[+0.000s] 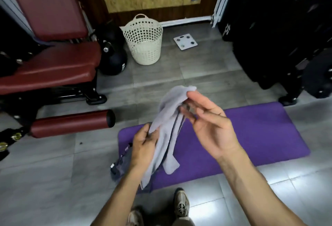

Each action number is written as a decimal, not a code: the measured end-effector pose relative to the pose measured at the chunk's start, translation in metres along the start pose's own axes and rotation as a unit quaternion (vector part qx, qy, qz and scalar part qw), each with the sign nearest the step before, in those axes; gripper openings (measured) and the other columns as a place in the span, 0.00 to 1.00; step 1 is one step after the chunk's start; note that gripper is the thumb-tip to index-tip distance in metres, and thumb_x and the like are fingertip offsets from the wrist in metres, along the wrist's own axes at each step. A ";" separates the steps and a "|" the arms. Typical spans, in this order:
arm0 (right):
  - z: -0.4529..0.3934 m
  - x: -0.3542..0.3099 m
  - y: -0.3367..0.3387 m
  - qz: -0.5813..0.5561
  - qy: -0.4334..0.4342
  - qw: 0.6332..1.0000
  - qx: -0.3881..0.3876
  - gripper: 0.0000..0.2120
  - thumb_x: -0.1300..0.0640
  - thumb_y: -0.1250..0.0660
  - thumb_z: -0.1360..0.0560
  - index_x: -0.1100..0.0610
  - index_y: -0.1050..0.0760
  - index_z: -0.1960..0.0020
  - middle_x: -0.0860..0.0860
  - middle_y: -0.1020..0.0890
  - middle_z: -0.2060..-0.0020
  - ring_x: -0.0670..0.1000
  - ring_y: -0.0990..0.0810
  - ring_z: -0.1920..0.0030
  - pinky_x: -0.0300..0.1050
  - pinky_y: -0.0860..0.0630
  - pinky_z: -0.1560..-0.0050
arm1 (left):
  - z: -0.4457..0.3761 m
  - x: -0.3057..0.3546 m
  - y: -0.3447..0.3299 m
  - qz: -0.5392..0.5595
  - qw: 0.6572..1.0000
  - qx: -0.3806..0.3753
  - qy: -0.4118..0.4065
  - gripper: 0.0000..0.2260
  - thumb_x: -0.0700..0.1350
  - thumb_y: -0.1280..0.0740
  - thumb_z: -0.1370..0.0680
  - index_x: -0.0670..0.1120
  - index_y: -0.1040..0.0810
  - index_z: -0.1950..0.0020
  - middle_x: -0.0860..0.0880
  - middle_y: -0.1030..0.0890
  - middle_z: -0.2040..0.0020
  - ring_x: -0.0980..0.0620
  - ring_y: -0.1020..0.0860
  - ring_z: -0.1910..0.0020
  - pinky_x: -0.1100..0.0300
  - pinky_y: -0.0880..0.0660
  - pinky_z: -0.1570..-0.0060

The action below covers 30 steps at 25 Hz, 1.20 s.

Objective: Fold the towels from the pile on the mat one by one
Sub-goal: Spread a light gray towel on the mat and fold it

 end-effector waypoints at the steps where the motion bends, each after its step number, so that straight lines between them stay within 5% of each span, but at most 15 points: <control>1: 0.005 -0.022 0.004 0.014 0.017 0.999 0.025 0.28 0.57 0.22 0.38 0.62 0.20 0.39 0.56 0.18 0.42 0.57 0.25 0.36 0.56 0.35 0.28 | 0.004 0.017 -0.002 0.013 1.000 -0.015 -0.015 0.07 0.42 0.35 0.22 0.49 0.20 0.58 0.52 0.21 0.62 0.54 0.26 0.60 0.55 0.30 0.56; 6: 0.064 -0.100 0.019 0.043 0.086 0.991 0.088 0.24 0.62 0.29 0.33 0.59 0.21 0.37 0.54 0.20 0.39 0.54 0.26 0.32 0.57 0.37 0.27 | 0.045 0.088 -0.018 -0.134 0.978 -0.112 -0.114 0.14 0.44 0.31 0.23 0.49 0.30 0.66 0.55 0.31 0.71 0.58 0.34 0.70 0.64 0.36 0.69; 10: 0.114 -0.125 0.016 0.075 0.110 0.985 0.111 0.24 0.70 0.41 0.27 0.62 0.28 0.31 0.55 0.23 0.34 0.58 0.29 0.29 0.59 0.36 0.28 | 0.063 0.081 -0.020 -0.310 0.931 -0.124 -0.147 0.09 0.40 0.30 0.28 0.45 0.30 0.63 0.51 0.30 0.71 0.55 0.35 0.70 0.64 0.38 0.71; 15: 0.165 -0.140 0.024 -0.006 0.111 0.982 0.151 0.25 0.66 0.37 0.28 0.63 0.29 0.31 0.53 0.19 0.44 0.57 0.25 0.35 0.59 0.33 0.29 | 0.103 0.070 -0.037 -0.178 0.951 -0.244 -0.064 0.07 0.37 0.35 0.33 0.47 0.29 0.69 0.58 0.32 0.74 0.61 0.34 0.72 0.66 0.38 0.72; 17: 0.177 -0.151 0.030 -0.057 0.115 0.979 0.157 0.21 0.63 0.39 0.24 0.62 0.28 0.31 0.52 0.18 0.47 0.59 0.26 0.36 0.58 0.33 0.29 | 0.126 0.063 -0.047 -0.201 0.907 -0.363 -0.064 0.03 0.41 0.35 0.34 0.49 0.26 0.66 0.57 0.30 0.72 0.63 0.33 0.69 0.61 0.35 0.66; 20: 0.195 -0.166 0.044 -0.044 0.082 0.983 0.161 0.20 0.63 0.39 0.23 0.63 0.29 0.31 0.53 0.18 0.50 0.57 0.22 0.44 0.53 0.28 0.36 | 0.165 0.052 -0.068 -0.296 0.787 -0.541 -0.006 0.09 0.45 0.28 0.30 0.46 0.20 0.51 0.54 0.21 0.63 0.60 0.26 0.61 0.60 0.26 0.55; 21: 0.200 -0.169 0.051 -0.013 0.055 0.986 0.156 0.21 0.65 0.39 0.24 0.64 0.30 0.31 0.56 0.20 0.48 0.57 0.22 0.46 0.51 0.27 0.40 | 0.174 0.052 -0.078 -0.284 0.779 -0.559 0.024 0.10 0.45 0.27 0.29 0.48 0.18 0.48 0.55 0.18 0.60 0.61 0.23 0.59 0.63 0.26 0.53; 23: 0.216 -0.174 0.068 0.040 0.001 0.989 0.141 0.21 0.71 0.39 0.26 0.65 0.27 0.34 0.60 0.22 0.49 0.58 0.22 0.48 0.49 0.25 0.44 | 0.176 0.056 -0.105 -0.245 0.842 -0.481 0.004 0.12 0.46 0.27 0.31 0.56 0.17 0.49 0.52 0.15 0.58 0.59 0.20 0.59 0.59 0.24 0.53; 26: 0.251 -0.195 0.106 0.093 -0.048 0.986 0.126 0.17 0.75 0.40 0.32 0.61 0.17 0.54 0.58 0.18 0.58 0.54 0.18 0.59 0.44 0.20 0.54 | 0.162 0.061 -0.141 -0.233 0.933 -0.259 -0.095 0.16 0.45 0.33 0.34 0.65 0.21 0.53 0.53 0.17 0.60 0.58 0.23 0.67 0.58 0.25 0.59; 28: 0.275 -0.214 0.135 0.130 -0.075 0.986 0.077 0.16 0.76 0.40 0.35 0.62 0.17 0.63 0.56 0.18 0.61 0.53 0.19 0.61 0.42 0.21 0.57 | 0.172 0.061 -0.181 -0.237 0.930 -0.238 -0.151 0.21 0.43 0.29 0.31 0.68 0.25 0.49 0.60 0.20 0.51 0.61 0.22 0.56 0.59 0.24 0.54; 30: 0.293 -0.237 0.174 0.162 -0.102 0.981 0.038 0.14 0.76 0.40 0.37 0.62 0.18 0.66 0.56 0.19 0.63 0.52 0.20 0.61 0.41 0.23 0.59 | 0.200 0.059 -0.243 -0.257 0.884 -0.346 -0.182 0.26 0.45 0.26 0.31 0.67 0.27 0.41 0.64 0.29 0.37 0.66 0.29 0.39 0.66 0.30 0.44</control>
Point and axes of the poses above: each hand's wrist, its own z-axis away from the middle knuckle, its own y-axis out of the back of the hand, x = y × z, the point moved 4 cm from there along -z, towards the middle knuckle
